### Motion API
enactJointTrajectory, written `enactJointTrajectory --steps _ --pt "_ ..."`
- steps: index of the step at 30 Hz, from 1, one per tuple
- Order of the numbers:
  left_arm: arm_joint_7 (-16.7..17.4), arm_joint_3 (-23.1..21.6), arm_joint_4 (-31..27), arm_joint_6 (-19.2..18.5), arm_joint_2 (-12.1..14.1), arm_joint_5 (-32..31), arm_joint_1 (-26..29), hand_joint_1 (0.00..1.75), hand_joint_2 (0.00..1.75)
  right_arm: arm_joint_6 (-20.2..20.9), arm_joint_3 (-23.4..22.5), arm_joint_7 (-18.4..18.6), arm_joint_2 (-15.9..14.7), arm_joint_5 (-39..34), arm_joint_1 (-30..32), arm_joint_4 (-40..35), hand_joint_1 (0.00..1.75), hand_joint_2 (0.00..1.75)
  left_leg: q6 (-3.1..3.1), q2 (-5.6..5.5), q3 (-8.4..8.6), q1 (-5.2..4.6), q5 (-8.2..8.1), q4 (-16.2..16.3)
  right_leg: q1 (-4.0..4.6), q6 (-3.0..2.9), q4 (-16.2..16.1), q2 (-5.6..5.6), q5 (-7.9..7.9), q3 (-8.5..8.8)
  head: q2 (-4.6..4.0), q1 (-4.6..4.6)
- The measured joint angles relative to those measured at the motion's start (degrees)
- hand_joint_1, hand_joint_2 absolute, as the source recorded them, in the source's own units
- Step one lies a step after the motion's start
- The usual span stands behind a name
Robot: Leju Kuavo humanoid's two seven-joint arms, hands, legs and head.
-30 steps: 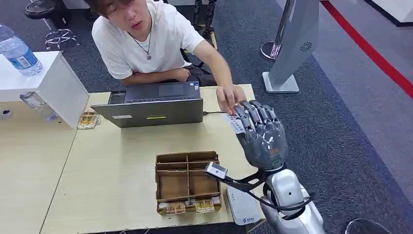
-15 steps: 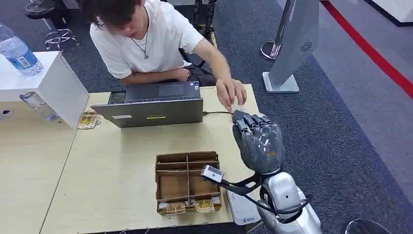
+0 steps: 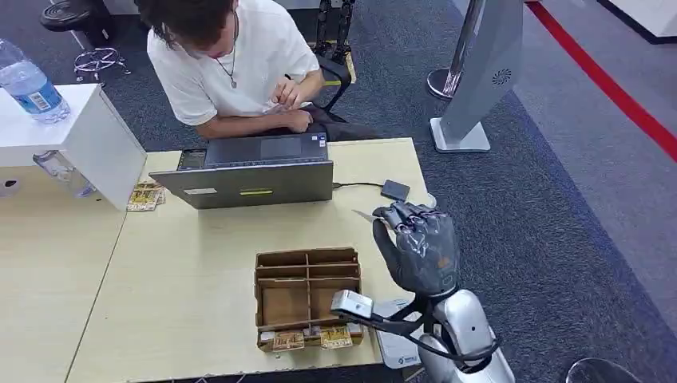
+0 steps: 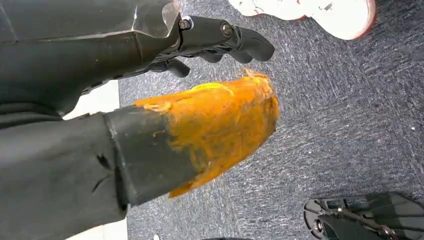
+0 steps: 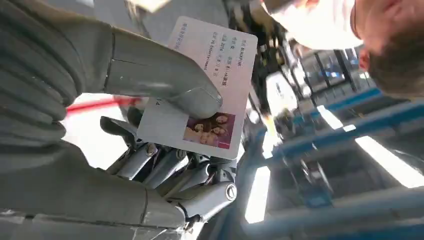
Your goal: Pass the card to the sensor for recognition and then transmit it.
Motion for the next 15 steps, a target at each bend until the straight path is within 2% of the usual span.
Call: enactJointTrajectory --steps 8,11,15 --pt "0.02 1.75 0.0 0.35 0.02 -0.09 0.02 0.0 0.0 -0.02 -0.85 0.46 0.0 -13.1 4.46 3.3 1.75 1.75 0.0 0.0 -0.01 -0.01 0.0 0.0 0.0 0.0 -0.01 0.0 0.0 -0.01 0.0 0.0" --pt "0.02 2.19 0.0 0.48 0.04 -0.09 0.02 0.0 0.0 -0.02 -0.94 0.48 -0.2 -14.24 5.25 3.95 1.75 1.75 0.0 0.01 0.0 0.0 0.0 0.0 0.0 0.0 -0.01 0.01 0.0 -0.02 0.0 0.0" --pt "0.02 2.73 0.0 0.79 0.11 -0.22 0.05 0.0 0.0 0.92 -0.98 0.24 -0.85 -22.76 6.34 4.57 1.75 1.75 0.0 0.0 0.0 0.0 0.0 0.0 0.0 0.0 -0.01 0.0 0.0 -0.01 0.0 0.0"
